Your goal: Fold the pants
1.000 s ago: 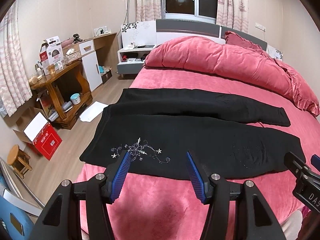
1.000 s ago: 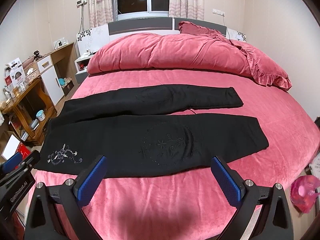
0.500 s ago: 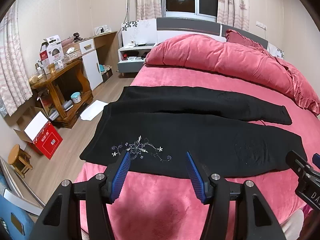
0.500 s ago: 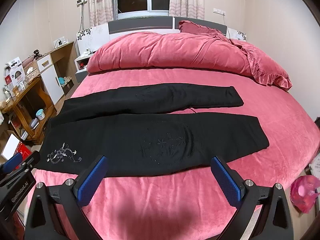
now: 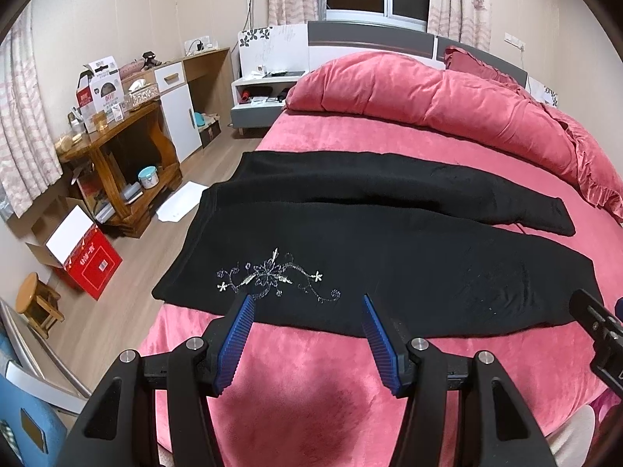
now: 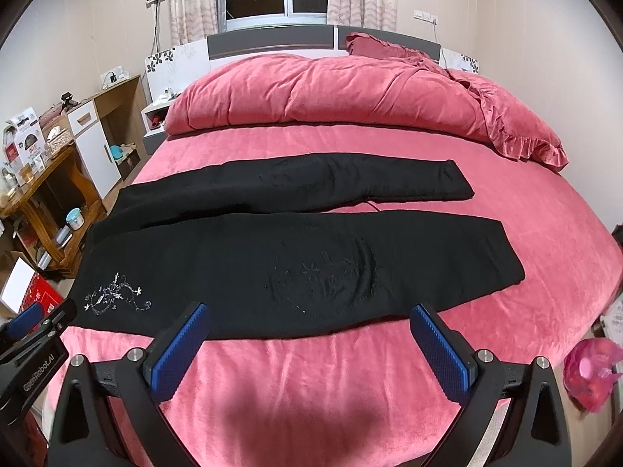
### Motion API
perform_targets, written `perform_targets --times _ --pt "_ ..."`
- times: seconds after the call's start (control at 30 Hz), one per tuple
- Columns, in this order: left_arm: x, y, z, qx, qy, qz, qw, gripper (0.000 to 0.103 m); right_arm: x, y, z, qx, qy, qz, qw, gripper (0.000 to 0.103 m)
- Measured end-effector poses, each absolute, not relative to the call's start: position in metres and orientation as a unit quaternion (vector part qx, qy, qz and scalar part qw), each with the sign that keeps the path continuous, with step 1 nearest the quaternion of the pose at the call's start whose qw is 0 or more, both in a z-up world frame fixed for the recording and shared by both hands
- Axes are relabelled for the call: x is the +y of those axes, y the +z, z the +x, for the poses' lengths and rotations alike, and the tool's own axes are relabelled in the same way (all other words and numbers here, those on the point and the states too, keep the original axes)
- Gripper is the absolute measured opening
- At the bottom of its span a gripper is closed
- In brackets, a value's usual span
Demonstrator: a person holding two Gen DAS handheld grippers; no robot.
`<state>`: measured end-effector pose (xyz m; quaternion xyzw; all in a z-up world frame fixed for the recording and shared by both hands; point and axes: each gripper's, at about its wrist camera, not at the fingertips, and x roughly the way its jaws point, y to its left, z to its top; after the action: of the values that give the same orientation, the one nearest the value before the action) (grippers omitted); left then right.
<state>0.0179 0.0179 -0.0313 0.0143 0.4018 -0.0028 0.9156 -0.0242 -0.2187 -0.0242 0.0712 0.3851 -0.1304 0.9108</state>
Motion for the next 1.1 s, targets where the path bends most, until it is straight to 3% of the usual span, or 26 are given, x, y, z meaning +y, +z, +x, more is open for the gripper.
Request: perform_targets --times 0.17,0.37,0.47,0.63,0.9,1.1 --pt "0.026 -0.047 0.030 0.433 -0.029 -0.009 0.901 0.058 -0.224 -0.035 -0.020 0.390 -0.124 0.080 0.909 0.103" --pt "0.057 -0.083 0.045 0.486 -0.082 -0.113 0.863 0.058 -0.229 -0.054 -0.010 0.391 -0.103 0.056 0.913 0.103" --pt "0.076 -0.098 0.049 0.490 -0.071 -0.150 0.856 0.058 -0.239 -0.072 0.000 0.433 -0.095 0.053 0.895 0.103" --pt "0.101 -0.114 0.058 0.497 -0.055 -0.169 0.849 0.057 -0.281 -0.101 0.005 0.472 -0.106 0.132 0.865 0.103" --pt "0.145 -0.132 0.070 0.480 -0.024 -0.221 0.849 0.056 -0.359 -0.118 -0.011 0.426 -0.126 0.267 0.855 0.102" --pt "0.168 -0.140 0.073 0.447 0.003 -0.234 0.863 0.056 -0.422 -0.145 -0.031 0.384 -0.122 0.401 0.823 0.078"
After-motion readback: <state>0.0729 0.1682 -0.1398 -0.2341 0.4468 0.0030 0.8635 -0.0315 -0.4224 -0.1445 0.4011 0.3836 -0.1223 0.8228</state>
